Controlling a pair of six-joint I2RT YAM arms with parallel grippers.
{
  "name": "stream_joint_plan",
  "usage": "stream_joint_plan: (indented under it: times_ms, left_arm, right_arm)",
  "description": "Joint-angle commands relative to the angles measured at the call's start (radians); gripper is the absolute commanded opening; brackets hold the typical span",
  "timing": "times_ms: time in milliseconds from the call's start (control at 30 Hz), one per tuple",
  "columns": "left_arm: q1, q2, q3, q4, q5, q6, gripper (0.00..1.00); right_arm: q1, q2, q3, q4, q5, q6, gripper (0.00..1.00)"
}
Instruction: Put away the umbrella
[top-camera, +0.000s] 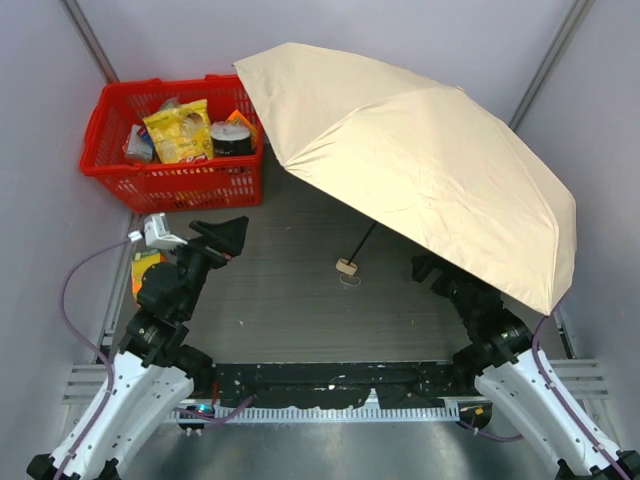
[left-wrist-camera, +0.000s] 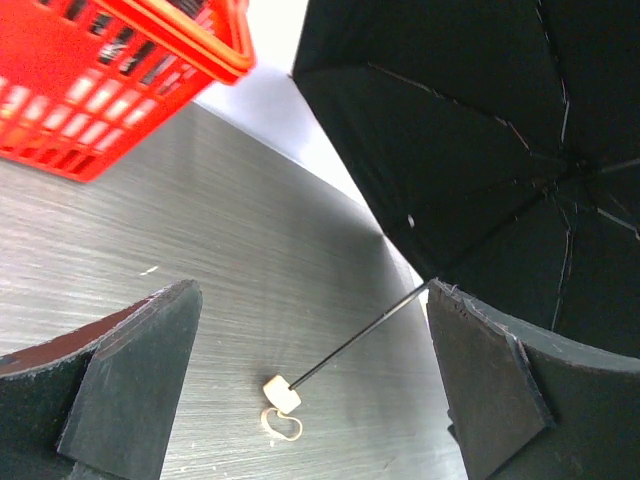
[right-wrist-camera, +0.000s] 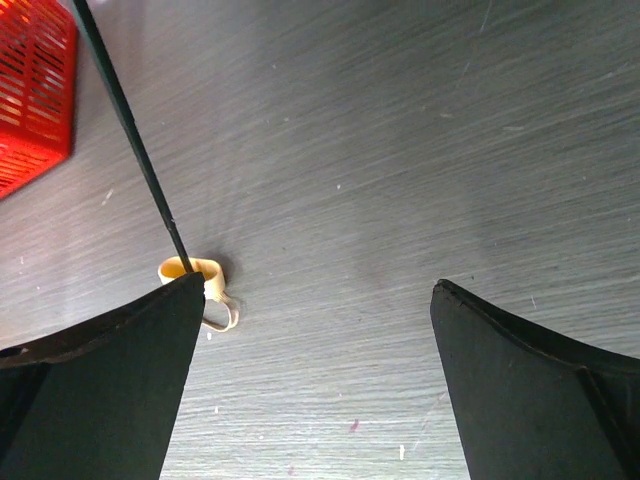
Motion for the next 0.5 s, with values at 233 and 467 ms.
stream_joint_plan:
  times_ms: [233, 467]
  left_arm:
    - [-0.130, 0.771, 0.292, 0.462, 0.585, 0.066, 0.93]
    - [-0.243, 1.324, 0.637, 0.499, 0.641, 0.208, 0.94]
  right_arm:
    - [0.003, 0.030, 0.112, 0.031, 0.006, -0.053, 1.00]
    - [0.003, 0.015, 0.143, 0.039, -0.037, -0.035, 0.98]
